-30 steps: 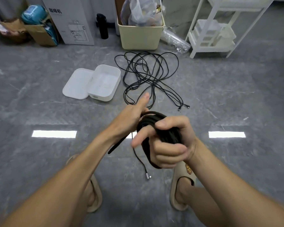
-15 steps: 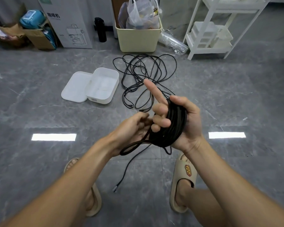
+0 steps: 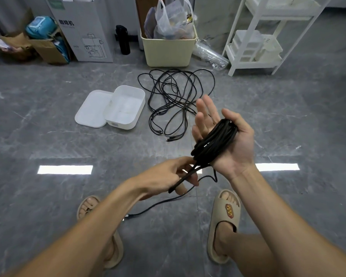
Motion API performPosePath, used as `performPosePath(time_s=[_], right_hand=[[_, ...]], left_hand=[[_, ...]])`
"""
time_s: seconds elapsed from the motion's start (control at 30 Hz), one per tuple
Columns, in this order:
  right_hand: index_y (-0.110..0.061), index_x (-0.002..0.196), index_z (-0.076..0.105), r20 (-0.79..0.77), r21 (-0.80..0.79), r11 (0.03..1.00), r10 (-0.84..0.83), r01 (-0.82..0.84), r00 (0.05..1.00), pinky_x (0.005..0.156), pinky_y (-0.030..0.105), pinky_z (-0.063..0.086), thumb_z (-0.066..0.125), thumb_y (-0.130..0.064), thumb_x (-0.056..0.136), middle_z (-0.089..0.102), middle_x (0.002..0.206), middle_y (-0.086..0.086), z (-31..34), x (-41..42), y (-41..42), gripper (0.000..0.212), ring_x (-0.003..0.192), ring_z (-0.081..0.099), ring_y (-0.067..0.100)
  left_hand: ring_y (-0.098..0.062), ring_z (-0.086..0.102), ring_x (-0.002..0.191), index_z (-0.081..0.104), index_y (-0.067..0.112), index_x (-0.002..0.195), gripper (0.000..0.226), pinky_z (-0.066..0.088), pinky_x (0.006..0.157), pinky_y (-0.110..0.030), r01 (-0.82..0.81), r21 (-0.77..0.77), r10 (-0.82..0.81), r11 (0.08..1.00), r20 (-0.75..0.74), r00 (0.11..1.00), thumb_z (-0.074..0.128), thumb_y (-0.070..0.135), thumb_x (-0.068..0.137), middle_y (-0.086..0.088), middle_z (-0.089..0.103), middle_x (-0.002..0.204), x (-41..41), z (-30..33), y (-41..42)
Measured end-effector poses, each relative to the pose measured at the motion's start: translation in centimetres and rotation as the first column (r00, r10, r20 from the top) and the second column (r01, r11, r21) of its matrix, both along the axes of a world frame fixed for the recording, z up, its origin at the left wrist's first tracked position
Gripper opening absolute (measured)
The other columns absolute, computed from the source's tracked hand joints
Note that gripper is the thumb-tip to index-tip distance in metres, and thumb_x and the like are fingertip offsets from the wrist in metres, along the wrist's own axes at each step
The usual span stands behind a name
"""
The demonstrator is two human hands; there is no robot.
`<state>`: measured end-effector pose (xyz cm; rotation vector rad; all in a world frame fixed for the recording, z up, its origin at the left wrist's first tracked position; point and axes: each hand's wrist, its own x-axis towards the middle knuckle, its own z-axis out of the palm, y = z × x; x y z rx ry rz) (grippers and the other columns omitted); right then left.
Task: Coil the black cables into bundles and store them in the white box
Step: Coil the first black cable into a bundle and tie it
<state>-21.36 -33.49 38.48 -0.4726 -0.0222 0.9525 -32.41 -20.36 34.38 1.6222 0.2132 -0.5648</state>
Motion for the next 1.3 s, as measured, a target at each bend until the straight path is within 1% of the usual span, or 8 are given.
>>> performPosePath(time_s=[0.2, 0.4, 0.53, 0.67, 0.83, 1.03, 1.1, 1.3], right_hand=[[-0.016, 0.148, 0.039, 0.020, -0.069, 0.988, -0.138, 0.139, 0.990, 0.084, 0.039, 0.059, 0.041, -0.022, 0.099, 0.063, 0.135, 0.012, 0.4, 0.2, 0.2, 0.049, 0.101, 0.071, 0.029], [-0.023, 0.154, 0.032, 0.145, -0.225, 0.951, -0.185, 0.214, 0.972, 0.097, 0.047, 0.054, 0.042, -0.022, 0.101, 0.060, 0.138, 0.011, 0.2, -0.2, 0.7, 0.054, 0.114, 0.067, 0.034], [-0.029, 0.157, 0.023, 0.379, -0.342, 0.889, -0.166, 0.304, 0.910, 0.105, 0.052, 0.048, 0.048, -0.025, 0.096, 0.056, 0.142, 0.004, 0.0, -0.6, 1.1, 0.066, 0.114, 0.067, 0.030], [-0.034, 0.156, 0.022, 0.531, -0.423, 0.818, -0.125, 0.390, 0.838, 0.106, 0.052, 0.046, 0.044, -0.022, 0.102, 0.055, 0.141, -0.003, -0.6, -0.7, 1.5, 0.059, 0.112, 0.069, 0.025], [-0.042, 0.152, 0.028, 0.669, -0.552, 0.699, 0.045, 0.454, 0.742, 0.105, 0.044, 0.046, 0.046, -0.028, 0.096, 0.059, 0.131, -0.014, -1.5, -1.0, 1.5, 0.060, 0.105, 0.071, 0.014], [-0.031, 0.125, 0.066, 0.594, -0.793, 0.466, 0.446, 0.393, 0.670, 0.085, 0.030, 0.050, 0.050, -0.033, 0.096, 0.055, 0.099, -0.054, -1.8, -0.7, 0.9, 0.033, 0.090, 0.070, 0.000], [-0.023, 0.105, 0.074, 0.481, -0.867, 0.398, 0.515, 0.300, 0.710, 0.077, 0.020, 0.047, 0.050, -0.032, 0.095, 0.064, 0.117, -0.034, -1.8, -0.6, 0.7, 0.028, 0.089, 0.069, 0.000], [-0.009, 0.093, 0.073, 0.134, -0.942, 0.290, 0.787, -0.170, 0.602, 0.048, 0.021, 0.045, 0.049, -0.042, 0.096, 0.057, 0.054, 0.006, -0.6, -0.8, 0.1, 0.041, 0.044, 0.053, 0.019]], left_hand=[[-0.017, 0.063, 0.084, 0.055, 0.037, 0.085, 0.043, 0.052, 0.071, -0.028, 0.027, 0.458, -0.070, 0.889, 0.076, 0.995, 0.054, -0.006, 0.081, 0.003, 0.064, 0.091, -0.1, -1.8, -0.1], [-0.020, 0.054, 0.080, 0.051, 0.023, 0.097, 0.027, 0.049, 0.069, -0.036, -0.155, 0.741, -0.206, 0.653, 0.371, 0.905, 0.051, -0.003, 0.091, 0.009, 0.044, 0.099, 0.0, -2.9, -0.3], [-0.016, 0.074, 0.079, 0.065, 0.016, 0.095, 0.014, 0.056, 0.062, -0.023, -0.270, 0.192, 0.248, 0.943, 0.132, 0.960, 0.059, 0.004, 0.095, 0.006, 0.069, 0.099, 0.2, -1.8, -1.7], [-0.019, 0.075, 0.084, 0.069, 0.001, 0.096, 0.010, 0.061, 0.069, -0.026, -0.570, -0.379, 0.469, 0.729, -0.330, 0.819, 0.066, -0.005, 0.089, -0.009, 0.076, 0.099, 0.5, 0.0, -2.1], [-0.005, 0.054, 0.047, 0.067, -0.004, 0.101, 0.011, 0.045, 0.043, -0.012, -0.621, -0.475, 0.438, 0.623, -0.446, 0.780, 0.061, -0.004, 0.091, -0.008, 0.076, 0.093, 0.9, 1.0, -1.6], [-0.004, 0.029, 0.044, 0.077, 0.022, 0.086, 0.030, 0.024, 0.044, -0.019, -0.292, 0.072, 0.299, 0.954, -0.105, 0.949, 0.061, 0.047, 0.093, 0.015, 0.048, 0.054, 0.8, 1.6, 0.2], [-0.004, 0.031, 0.043, 0.075, 0.027, 0.069, 0.042, 0.029, 0.049, -0.019, -0.290, 0.208, 0.300, 0.934, -0.019, 0.954, 0.054, 0.054, 0.093, 0.015, 0.039, 0.045, 0.7, 2.0, 0.6], [-0.010, 0.033, 0.044, 0.063, 0.019, 0.046, 0.055, 0.032, 0.059, -0.032, -0.411, 0.400, 0.349, 0.819, 0.219, 0.911, 0.039, 0.052, 0.084, 0.006, 0.034, 0.040, 0.7, 2.2, 1.3]])
